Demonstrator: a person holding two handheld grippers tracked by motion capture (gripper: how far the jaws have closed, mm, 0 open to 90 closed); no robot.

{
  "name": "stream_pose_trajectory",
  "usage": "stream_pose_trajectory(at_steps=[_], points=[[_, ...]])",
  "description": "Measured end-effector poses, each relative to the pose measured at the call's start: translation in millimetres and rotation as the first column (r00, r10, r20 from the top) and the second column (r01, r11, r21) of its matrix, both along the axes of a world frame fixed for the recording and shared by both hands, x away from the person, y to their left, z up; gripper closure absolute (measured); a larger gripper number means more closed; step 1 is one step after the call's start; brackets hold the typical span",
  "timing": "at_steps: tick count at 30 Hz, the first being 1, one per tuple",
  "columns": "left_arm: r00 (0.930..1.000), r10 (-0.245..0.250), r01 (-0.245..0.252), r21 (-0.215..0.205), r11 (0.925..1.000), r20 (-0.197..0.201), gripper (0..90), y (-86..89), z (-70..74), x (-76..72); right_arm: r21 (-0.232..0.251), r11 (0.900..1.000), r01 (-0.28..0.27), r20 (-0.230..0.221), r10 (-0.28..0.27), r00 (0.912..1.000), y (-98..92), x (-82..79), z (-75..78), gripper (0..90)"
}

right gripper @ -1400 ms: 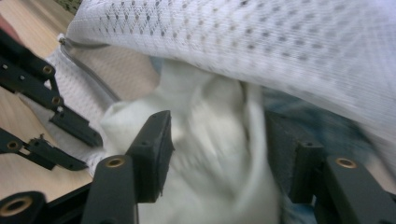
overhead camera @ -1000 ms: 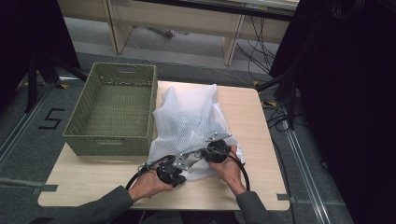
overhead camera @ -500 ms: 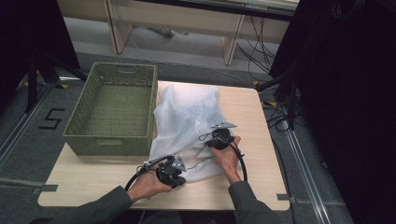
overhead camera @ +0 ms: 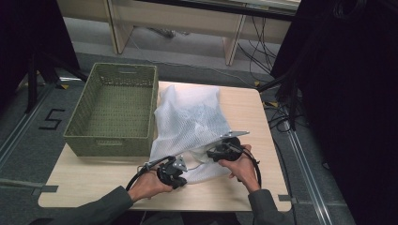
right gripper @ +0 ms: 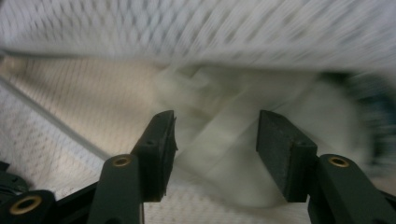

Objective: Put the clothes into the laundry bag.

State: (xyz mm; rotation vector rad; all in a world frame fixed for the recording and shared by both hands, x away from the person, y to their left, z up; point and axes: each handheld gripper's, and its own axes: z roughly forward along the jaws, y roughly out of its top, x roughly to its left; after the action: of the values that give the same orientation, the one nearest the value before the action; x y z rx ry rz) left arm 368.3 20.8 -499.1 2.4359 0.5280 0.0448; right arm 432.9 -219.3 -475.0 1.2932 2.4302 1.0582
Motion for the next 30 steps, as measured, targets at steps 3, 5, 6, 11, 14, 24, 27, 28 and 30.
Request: stream_pose_trajectory(at_steps=[3,5,6,11,14,24,27,28,30], points=[[1.0000,-0.002,0.002,-0.001,1.0000,-0.001,86.2,0.2,0.0,0.2,-0.077,0.997,-0.026,-0.012,0.025,0.9996,11.0,6.3,-21.0,54.5],[1.0000,-0.004,0.004,0.001,1.0000,0.002,86.2,0.2,-0.1,0.0,-0.115,0.993,-0.014,-0.004,0.014,0.9999,15.2,10.9,-25.2,65.6],[1.0000,0.002,-0.002,-0.001,1.0000,-0.003,86.3,0.1,-0.3,-0.5,-0.118,0.993,0.005,-0.016,-0.007,0.9999,17.9,12.9,-23.8,71.4],[0.9999,-0.012,0.012,0.006,0.9999,0.007,87.6,0.3,0.1,-1.2,-0.176,0.981,0.078,0.092,-0.063,0.9938,14.8,30.1,-26.1,86.0],[0.9998,-0.018,0.018,0.009,0.9998,0.009,87.9,0.1,0.2,-2.0,-0.148,0.978,0.144,0.102,-0.129,0.9864,7.4,43.3,-25.6,86.3],[0.9999,-0.016,0.016,0.001,0.9999,-0.006,87.6,0.9,-0.1,-0.6,-0.057,0.988,0.141,0.046,-0.138,0.9893,-2.6,41.7,-13.1,73.3],[0.9998,-0.019,0.019,0.004,0.9998,0.000,87.0,0.7,0.3,-0.8,-0.055,0.994,0.093,0.072,-0.089,0.9935,0.7,26.7,-3.3,65.6],[0.9998,-0.018,0.018,0.003,0.9998,-0.002,86.7,0.7,0.3,-0.8,-0.064,0.996,0.061,0.084,-0.056,0.9949,0.8,21.0,2.9,63.0],[0.9997,-0.026,0.026,0.012,0.9996,0.004,86.4,1.2,0.6,-0.5,-0.074,0.997,0.038,0.091,-0.032,0.9953,0.7,11.1,11.7,60.6]])
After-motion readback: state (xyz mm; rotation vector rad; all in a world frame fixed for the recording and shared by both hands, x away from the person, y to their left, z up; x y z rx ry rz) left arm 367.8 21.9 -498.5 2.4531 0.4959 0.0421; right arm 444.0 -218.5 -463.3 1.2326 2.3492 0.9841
